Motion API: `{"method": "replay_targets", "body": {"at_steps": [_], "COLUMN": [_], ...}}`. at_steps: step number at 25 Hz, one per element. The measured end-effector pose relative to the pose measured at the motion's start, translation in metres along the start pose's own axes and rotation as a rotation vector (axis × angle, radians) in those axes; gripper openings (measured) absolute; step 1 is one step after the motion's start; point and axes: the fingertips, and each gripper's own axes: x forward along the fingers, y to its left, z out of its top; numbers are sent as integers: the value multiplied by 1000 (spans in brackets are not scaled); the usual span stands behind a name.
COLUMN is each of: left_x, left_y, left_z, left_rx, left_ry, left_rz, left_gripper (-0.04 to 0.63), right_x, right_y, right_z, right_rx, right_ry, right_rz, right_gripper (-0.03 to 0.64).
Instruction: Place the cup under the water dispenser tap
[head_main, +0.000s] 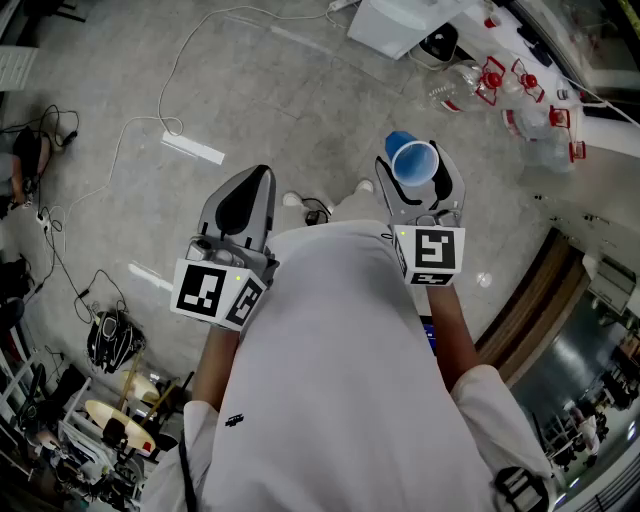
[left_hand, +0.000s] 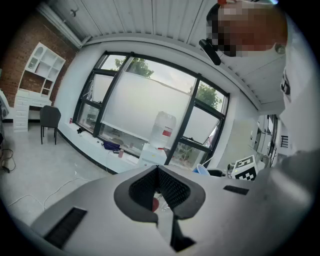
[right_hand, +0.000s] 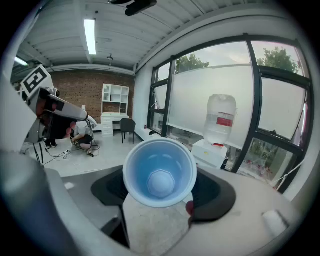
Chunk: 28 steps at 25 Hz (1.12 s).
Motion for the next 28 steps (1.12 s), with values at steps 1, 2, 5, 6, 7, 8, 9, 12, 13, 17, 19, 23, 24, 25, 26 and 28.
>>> {"method": "replay_targets", "body": {"at_steps": [1, 2, 5, 6, 7, 8, 9, 12, 13, 17, 19, 23, 24, 25, 26, 28], "left_x": [1, 2, 10, 15, 20, 26, 32, 51, 56, 76, 85, 95, 97, 98, 100, 103], "left_y": [-5, -10, -31, -39, -47, -56, -65, -92, -99, -133, -154, -186, -193, -199, -205, -214], "left_z": [1, 1, -1, -1, 0, 2, 3, 5, 4, -6, -12, -20, -24, -27, -30, -33], "left_rx": [-3, -6, -5, 1, 10, 22, 32, 45, 44, 58, 70, 78, 75, 71, 66, 54], "left_ry": [-4, -7, -7, -7, -9, -13, -18, -24, -25, -14, -5, -6, -6, -4, -4, -7], "left_rz": [-1, -1, -10, -16, -21, -23, -24, -23, -21, -13, -15, -1, 6, 13, 21, 37], "left_gripper": [8, 6, 6, 6, 6, 6, 6, 7, 6, 6, 7, 6, 6, 6, 6, 7], "right_x": [-7, -13, -32, -37, -42, -45, -49, -60, -63, -80, -94, -117, -122, -126, -130, -132], "right_y": [-2, -5, -15, -20, -25, -32, -40, -66, -73, -100, -113, -139, -146, -155, -165, -182], "right_z": [3, 5, 9, 10, 11, 12, 12, 9, 8, -2, -12, -30, -34, -38, -41, -47], "right_rx": [3, 5, 11, 10, 8, 9, 12, 30, 38, 61, 80, 128, 138, 151, 165, 186], "right_ry": [-3, -6, -17, -24, -32, -41, -49, -63, -70, -92, -93, -114, -119, -122, -123, -126], "right_rz": [2, 4, 11, 12, 14, 15, 16, 14, 15, 35, 45, 69, 67, 59, 46, 29], "right_gripper": [367, 367, 367, 367, 367, 367, 367, 367, 367, 367, 367, 367, 367, 367, 367, 367]}}
